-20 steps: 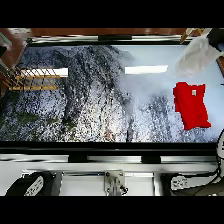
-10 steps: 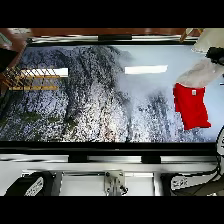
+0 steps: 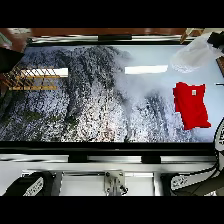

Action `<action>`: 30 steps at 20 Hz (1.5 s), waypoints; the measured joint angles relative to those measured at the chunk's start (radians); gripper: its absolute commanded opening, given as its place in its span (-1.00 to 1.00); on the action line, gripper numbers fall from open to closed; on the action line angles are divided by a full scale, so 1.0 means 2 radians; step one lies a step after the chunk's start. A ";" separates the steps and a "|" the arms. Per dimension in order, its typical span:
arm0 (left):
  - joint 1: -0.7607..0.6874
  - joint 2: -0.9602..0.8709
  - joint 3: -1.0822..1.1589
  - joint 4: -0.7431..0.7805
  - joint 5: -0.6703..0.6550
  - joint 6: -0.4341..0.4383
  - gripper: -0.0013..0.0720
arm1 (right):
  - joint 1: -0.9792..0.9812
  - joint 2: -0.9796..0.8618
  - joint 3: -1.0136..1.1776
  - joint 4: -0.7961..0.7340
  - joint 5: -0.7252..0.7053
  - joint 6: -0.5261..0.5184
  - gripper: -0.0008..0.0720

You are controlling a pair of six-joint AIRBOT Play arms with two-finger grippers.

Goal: Fold the shirts.

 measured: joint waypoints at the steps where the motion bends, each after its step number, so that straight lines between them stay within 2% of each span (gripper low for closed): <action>1: 0.000 -0.002 0.000 0.000 0.000 0.000 -0.86 | -0.002 -0.001 0.000 -0.016 -0.023 -0.016 -0.80; 6: 0.000 -0.006 0.000 0.000 0.000 0.000 -0.86 | -0.009 -0.002 0.000 -0.047 -0.115 -0.093 -0.80; 12: -0.001 -0.007 0.000 0.000 -0.001 -0.008 -0.86 | -0.012 0.025 0.000 -0.045 -0.179 -0.121 -0.80; 16: 0.000 -0.007 0.000 0.000 -0.002 -0.009 -0.86 | -0.012 0.060 0.000 -0.046 -0.224 -0.093 -0.80; 21: 0.000 -0.007 0.000 0.000 -0.007 -0.008 -0.86 | -0.012 0.067 -0.017 -0.053 -0.347 -0.050 -0.80; 25: -0.001 -0.007 0.000 0.000 -0.023 -0.007 -0.86 | -0.012 0.064 -0.056 -0.097 -0.438 -0.025 -0.80; 30: -0.001 -0.007 0.000 0.000 -0.031 0.003 -0.86 | -0.012 0.063 -0.105 -0.116 -0.492 0.006 -0.79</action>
